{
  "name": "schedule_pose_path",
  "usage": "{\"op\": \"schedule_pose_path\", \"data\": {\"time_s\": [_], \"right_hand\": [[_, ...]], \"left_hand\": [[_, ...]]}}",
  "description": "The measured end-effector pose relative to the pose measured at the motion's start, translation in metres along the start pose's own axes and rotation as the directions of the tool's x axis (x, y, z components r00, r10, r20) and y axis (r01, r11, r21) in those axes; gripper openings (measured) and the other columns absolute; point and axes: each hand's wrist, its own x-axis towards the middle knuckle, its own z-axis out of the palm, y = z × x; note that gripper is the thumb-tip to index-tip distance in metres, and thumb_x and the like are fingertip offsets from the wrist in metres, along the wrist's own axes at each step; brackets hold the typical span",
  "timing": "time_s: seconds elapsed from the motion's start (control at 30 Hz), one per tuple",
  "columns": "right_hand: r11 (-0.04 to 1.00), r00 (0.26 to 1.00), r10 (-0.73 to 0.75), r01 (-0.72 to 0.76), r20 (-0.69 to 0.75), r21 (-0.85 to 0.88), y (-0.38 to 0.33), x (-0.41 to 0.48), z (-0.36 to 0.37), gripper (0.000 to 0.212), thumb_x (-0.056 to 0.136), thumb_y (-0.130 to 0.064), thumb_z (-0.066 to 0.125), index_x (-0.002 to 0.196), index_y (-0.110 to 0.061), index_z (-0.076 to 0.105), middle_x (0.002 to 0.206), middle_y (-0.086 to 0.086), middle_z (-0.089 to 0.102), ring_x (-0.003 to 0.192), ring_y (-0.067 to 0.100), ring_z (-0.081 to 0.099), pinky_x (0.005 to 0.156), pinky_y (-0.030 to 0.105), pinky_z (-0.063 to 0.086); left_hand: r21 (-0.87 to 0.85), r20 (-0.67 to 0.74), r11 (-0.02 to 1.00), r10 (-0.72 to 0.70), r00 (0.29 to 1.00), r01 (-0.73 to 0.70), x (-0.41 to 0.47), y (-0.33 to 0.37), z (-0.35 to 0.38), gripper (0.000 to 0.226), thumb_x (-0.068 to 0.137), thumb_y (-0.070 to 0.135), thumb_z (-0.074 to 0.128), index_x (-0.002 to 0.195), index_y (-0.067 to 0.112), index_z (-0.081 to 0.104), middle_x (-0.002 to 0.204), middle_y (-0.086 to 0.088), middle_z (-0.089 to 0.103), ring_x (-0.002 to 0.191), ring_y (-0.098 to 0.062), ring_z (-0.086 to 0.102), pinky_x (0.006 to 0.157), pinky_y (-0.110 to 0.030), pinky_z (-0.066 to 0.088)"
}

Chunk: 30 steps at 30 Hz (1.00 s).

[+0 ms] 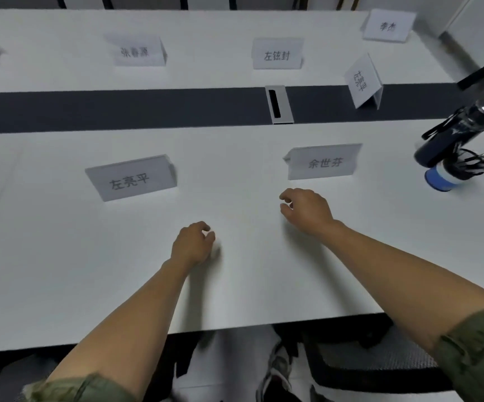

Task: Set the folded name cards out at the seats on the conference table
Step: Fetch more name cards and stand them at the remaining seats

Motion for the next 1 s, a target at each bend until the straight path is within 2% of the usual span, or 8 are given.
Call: {"op": "schedule_pose_path", "data": {"time_s": [0.17,0.4,0.53,0.67,0.77,0.87,0.9,1.0], "right_hand": [[0.999,1.000,0.009,-0.008,-0.017,0.038,-0.099,-0.026,0.018,0.032,0.094,-0.027,0.050,0.123,-0.021,0.061,0.116,-0.003,0.067,0.106,0.021,0.061,0.084,0.032,0.046],[0.997,1.000,-0.003,0.005,-0.022,0.080,-0.232,-0.050,0.064,0.031,0.094,-0.028,0.051,0.122,-0.022,0.062,0.112,-0.004,0.069,0.104,0.021,0.062,0.081,0.032,0.048],[0.997,1.000,-0.007,0.010,-0.031,0.072,-0.281,-0.049,0.073,0.031,0.094,-0.029,0.050,0.122,-0.023,0.062,0.112,-0.004,0.069,0.105,0.021,0.061,0.082,0.032,0.048],[0.999,0.999,-0.021,0.022,-0.045,0.035,-0.305,-0.034,0.075,0.032,0.094,-0.029,0.051,0.124,-0.024,0.060,0.115,-0.003,0.068,0.107,0.021,0.060,0.083,0.033,0.047],[1.000,0.999,-0.024,0.023,-0.033,-0.020,-0.316,-0.015,0.080,0.036,0.095,-0.031,0.051,0.130,-0.023,0.056,0.121,0.000,0.065,0.109,0.023,0.059,0.084,0.033,0.046],[0.995,0.998,-0.056,0.054,-0.018,-0.087,-0.327,0.012,0.088,0.043,0.095,-0.037,0.052,0.136,-0.023,0.049,0.128,0.004,0.059,0.115,0.026,0.055,0.088,0.037,0.046],[0.991,0.997,-0.075,0.072,-0.024,-0.110,-0.330,0.026,0.091,0.047,0.095,-0.039,0.052,0.138,-0.022,0.046,0.131,0.006,0.056,0.118,0.028,0.052,0.089,0.039,0.045],[0.972,0.984,-0.159,0.142,-0.078,-0.189,-0.341,0.063,0.098,0.057,0.093,-0.043,0.055,0.144,-0.021,0.040,0.143,0.010,0.045,0.131,0.030,0.039,0.099,0.044,0.038]], "left_hand": [[0.046,-0.046,0.999,0.017,0.999,-0.015,-0.042,-0.089,-0.079,0.030,0.094,0.031,0.050,0.116,0.014,0.063,0.099,-0.004,0.069,0.090,-0.024,0.062,0.079,-0.033,0.051],[0.148,-0.068,0.987,-0.061,0.996,0.070,-0.082,-0.229,-0.188,0.030,0.093,0.033,0.049,0.116,0.017,0.062,0.104,-0.004,0.067,0.100,-0.024,0.060,0.084,-0.036,0.051],[0.189,-0.064,0.973,-0.120,0.991,0.130,-0.079,-0.283,-0.224,0.029,0.093,0.031,0.049,0.114,0.016,0.062,0.103,-0.006,0.067,0.095,-0.023,0.060,0.081,-0.034,0.051],[0.233,-0.077,0.962,-0.126,0.989,0.141,-0.053,-0.305,-0.234,0.035,0.096,0.029,0.047,0.125,0.012,0.057,0.125,-0.008,0.058,0.110,-0.025,0.056,0.082,-0.033,0.046],[0.259,-0.072,0.955,-0.134,0.988,0.148,-0.028,-0.314,-0.227,0.042,0.098,0.032,0.042,0.133,0.011,0.049,0.133,-0.013,0.047,0.119,-0.030,0.048,0.091,-0.039,0.044],[0.291,-0.109,0.947,-0.106,0.988,0.134,0.004,-0.328,-0.218,0.044,0.097,0.037,0.039,0.129,0.009,0.046,0.132,-0.017,0.044,0.122,-0.034,0.042,0.096,-0.043,0.041],[0.306,-0.120,0.941,-0.109,0.987,0.141,0.016,-0.333,-0.213,0.048,0.097,0.040,0.037,0.132,0.009,0.043,0.137,-0.020,0.040,0.127,-0.036,0.037,0.099,-0.045,0.039],[0.353,-0.119,0.912,-0.178,0.977,0.209,0.035,-0.344,-0.193,0.069,0.099,0.053,0.023,0.153,0.011,0.009,0.158,-0.026,0.001,0.146,-0.041,0.000,0.117,-0.052,0.011]]}}
